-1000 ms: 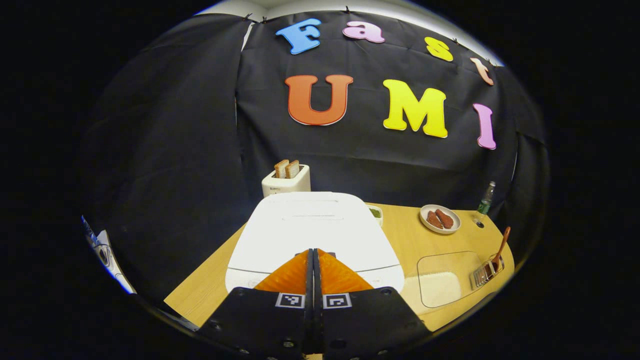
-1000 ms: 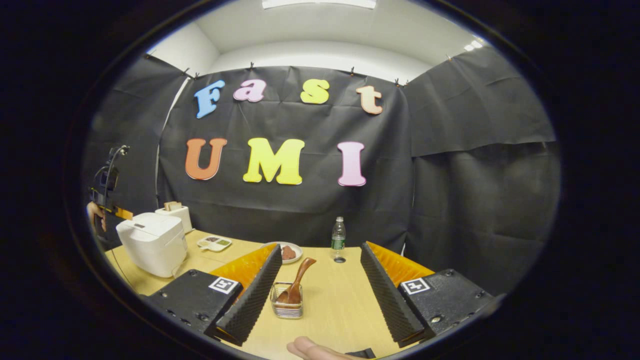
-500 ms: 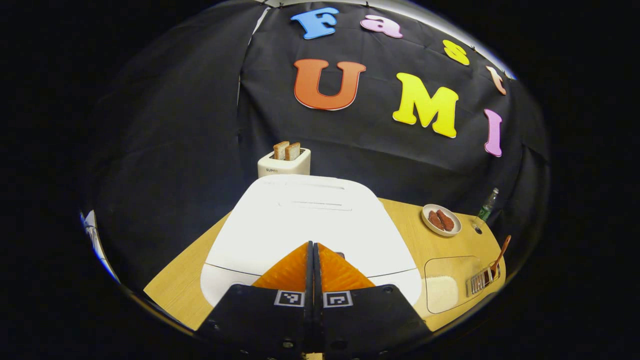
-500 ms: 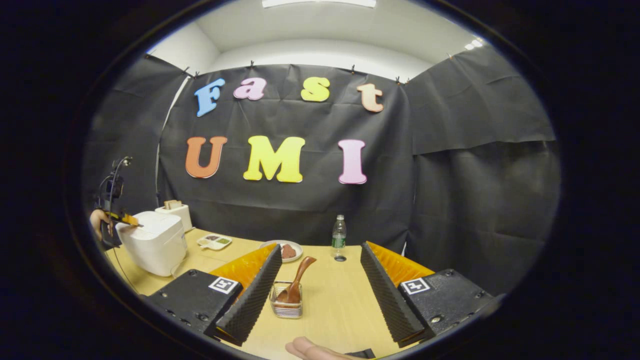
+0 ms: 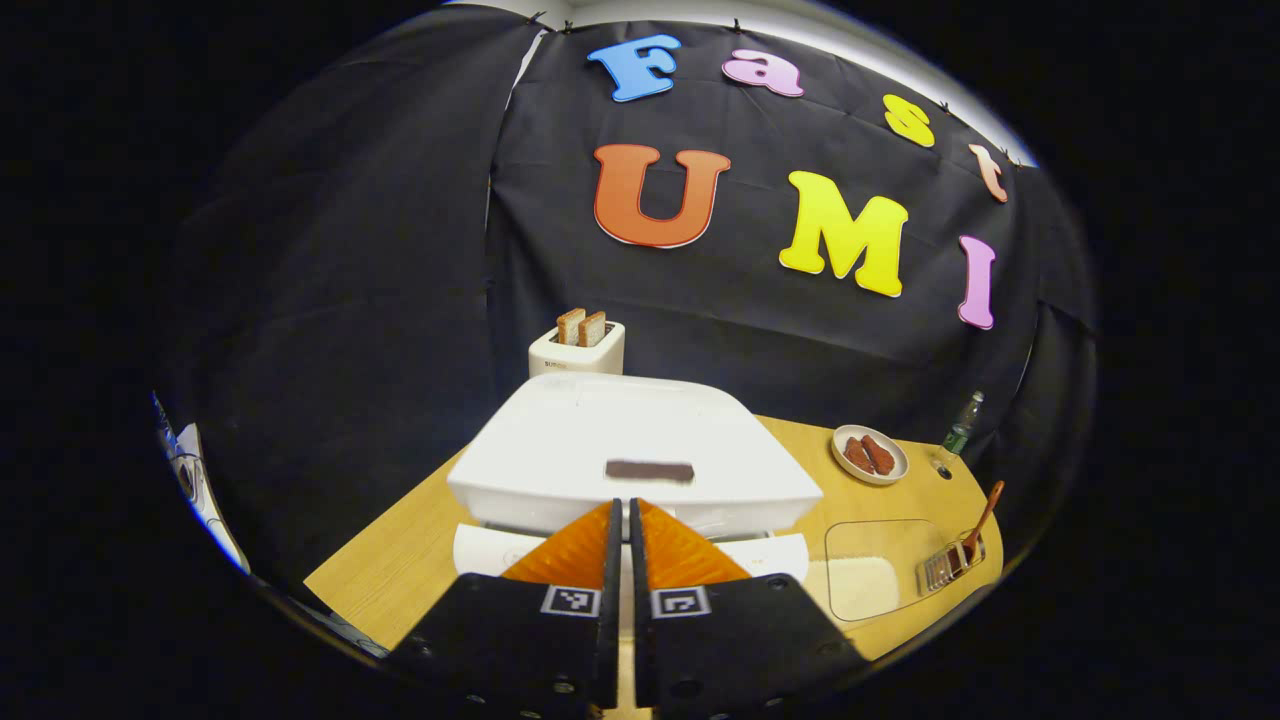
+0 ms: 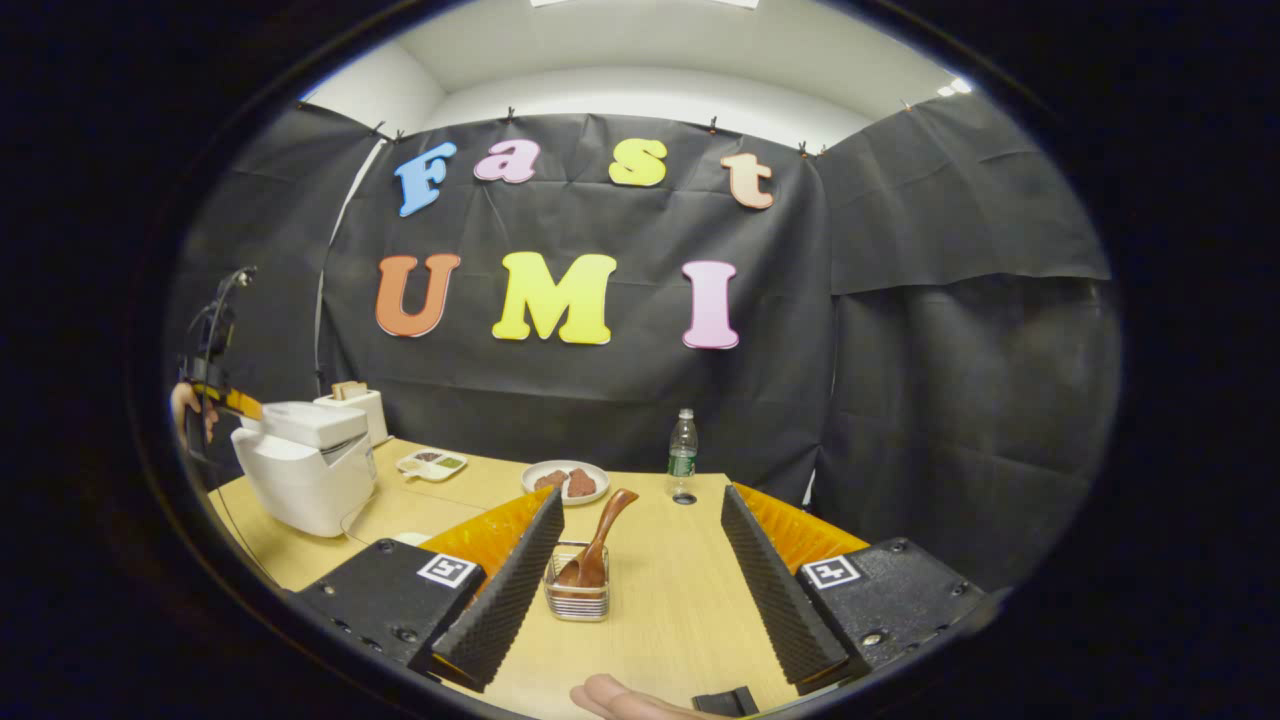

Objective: Close the left gripper, press the button to open the rice cooker; take a wooden spoon from the chopstick holder with the right hand, scoop a spoonful of rice and pour it into the rice cooker, then put the wooden spoon back into the chopstick holder.

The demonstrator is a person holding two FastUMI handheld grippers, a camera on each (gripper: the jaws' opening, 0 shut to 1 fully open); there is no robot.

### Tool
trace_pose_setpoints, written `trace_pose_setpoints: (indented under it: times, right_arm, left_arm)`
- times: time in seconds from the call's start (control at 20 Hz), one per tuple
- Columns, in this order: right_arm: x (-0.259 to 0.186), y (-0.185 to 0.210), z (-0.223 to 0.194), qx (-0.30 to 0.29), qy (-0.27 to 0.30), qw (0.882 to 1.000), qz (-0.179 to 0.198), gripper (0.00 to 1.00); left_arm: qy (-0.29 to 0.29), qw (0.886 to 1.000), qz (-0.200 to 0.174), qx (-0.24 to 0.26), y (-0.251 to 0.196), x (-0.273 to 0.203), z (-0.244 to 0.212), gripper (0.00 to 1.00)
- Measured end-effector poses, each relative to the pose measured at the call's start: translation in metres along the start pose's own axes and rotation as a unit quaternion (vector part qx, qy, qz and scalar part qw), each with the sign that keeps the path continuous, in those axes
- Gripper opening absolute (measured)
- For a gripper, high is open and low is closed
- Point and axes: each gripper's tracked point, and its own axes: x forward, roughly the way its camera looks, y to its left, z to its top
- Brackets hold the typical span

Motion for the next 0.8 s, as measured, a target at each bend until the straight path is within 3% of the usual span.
trace_pose_setpoints:
  times: [0.05, 0.1, 0.15, 0.2, 0.25, 0.5, 0.8]
  right_arm:
    - [0.004, 0.002, -0.001, 0.001, -0.001, 1.0, 0.003, 1.0]
    - [0.009, 0.004, -0.004, 0.003, 0.001, 1.0, 0.005, 1.0]
    - [0.013, 0.006, -0.008, 0.005, 0.004, 1.0, 0.006, 1.0]
    - [0.019, 0.008, -0.014, 0.008, 0.009, 1.0, 0.008, 1.0]
    - [0.024, 0.011, -0.019, 0.01, 0.016, 1.0, 0.009, 1.0]
    - [0.048, 0.022, -0.04, 0.019, 0.034, 0.999, 0.02, 1.0]
    - [0.097, 0.026, -0.066, 0.034, 0.044, 0.998, 0.023, 1.0]
  left_arm:
    - [-0.009, 1.0, 0.0, 0.008, -0.002, -0.011, 0.003, 0.23]
    - [-0.017, 1.0, 0.003, 0.019, -0.001, -0.023, 0.002, 0.3]
    - [-0.029, 0.999, 0.003, 0.029, -0.003, -0.034, 0.005, 0.47]
    - [-0.046, 0.998, 0.011, 0.035, -0.006, -0.043, 0.015, 0.53]
    - [-0.057, 0.998, 0.015, 0.036, -0.009, -0.055, 0.01, 0.97]
    - [-0.108, 0.993, -0.009, 0.039, -0.03, -0.111, 0.002, 0.94]
    - [-0.196, 0.979, -0.015, 0.061, -0.042, -0.177, -0.005, 0.94]
